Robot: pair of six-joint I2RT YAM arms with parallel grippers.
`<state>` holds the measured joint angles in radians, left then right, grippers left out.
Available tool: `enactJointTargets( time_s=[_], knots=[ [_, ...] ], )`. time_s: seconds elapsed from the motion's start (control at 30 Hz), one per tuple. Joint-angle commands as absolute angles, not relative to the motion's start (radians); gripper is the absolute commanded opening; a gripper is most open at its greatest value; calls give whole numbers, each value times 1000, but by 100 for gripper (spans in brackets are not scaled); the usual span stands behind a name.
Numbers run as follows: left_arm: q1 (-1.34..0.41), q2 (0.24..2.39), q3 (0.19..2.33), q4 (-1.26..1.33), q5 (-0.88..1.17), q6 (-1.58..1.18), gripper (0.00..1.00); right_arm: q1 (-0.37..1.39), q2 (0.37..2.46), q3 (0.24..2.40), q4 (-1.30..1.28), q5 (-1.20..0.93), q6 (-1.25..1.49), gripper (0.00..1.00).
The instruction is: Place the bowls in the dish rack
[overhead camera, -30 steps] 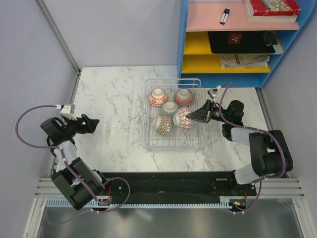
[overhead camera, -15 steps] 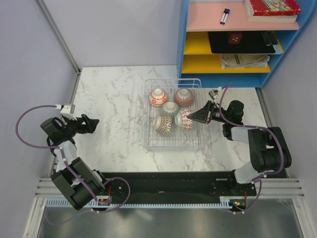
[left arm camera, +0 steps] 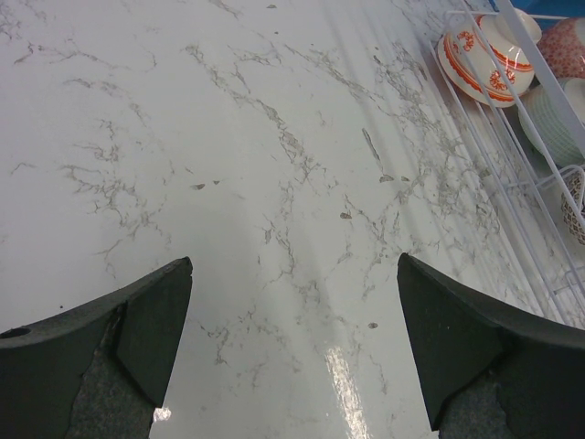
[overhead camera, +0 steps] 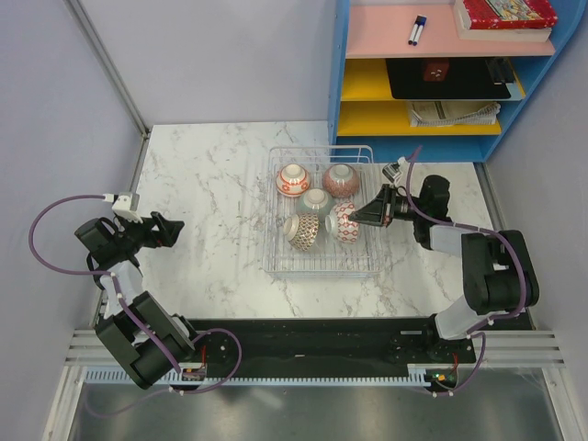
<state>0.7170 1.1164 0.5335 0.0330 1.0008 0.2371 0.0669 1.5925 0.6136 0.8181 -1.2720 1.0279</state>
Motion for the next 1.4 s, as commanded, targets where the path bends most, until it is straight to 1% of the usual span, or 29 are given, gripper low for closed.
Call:
enactJointTargets(
  time_s=[0.0,0.07,0.13,0.23,0.5,0.53,0.57,0.6,0.7,0.8,0.9,1.07,1.27,1.37],
  knots=[
    [723,1111,531,71,1037,275,100,78,1637,661,335,-1227,643,2],
    [724,1111,531,71,1040,275,100,78,1640,689,161,-1226,509,3],
    [724,1112,531,71,1040,273,100,72,1643,706,105,-1226,470,3],
    [724,1109,531,71,1043,273,100,63,1626,696,91,-1195,465,0],
    [724,1103,528,71,1042,272,100,58,1582,689,72,-1106,443,0],
    [724,1103,529,71,1040,272,100,57,1577,690,58,-1094,434,1],
    [723,1104,529,71,1040,273,100,57,1571,692,54,-1089,431,4],
    [723,1104,529,71,1042,273,100,57,1569,698,48,-1086,423,18],
    [723,1106,529,71,1040,273,100,58,1572,725,3,-1085,384,36],
    [724,1106,529,71,1042,273,100,58,1572,759,-55,-1086,336,45],
    [724,1101,528,71,1043,273,100,57,1563,793,-90,-1083,322,51],
    [723,1100,528,69,1046,273,100,57,1557,859,-144,-1025,298,56],
    [724,1086,523,67,1046,276,100,61,1569,905,-253,-928,239,56],
    [723,1086,523,67,1048,275,100,71,1582,954,-353,-832,186,56]
  ],
)
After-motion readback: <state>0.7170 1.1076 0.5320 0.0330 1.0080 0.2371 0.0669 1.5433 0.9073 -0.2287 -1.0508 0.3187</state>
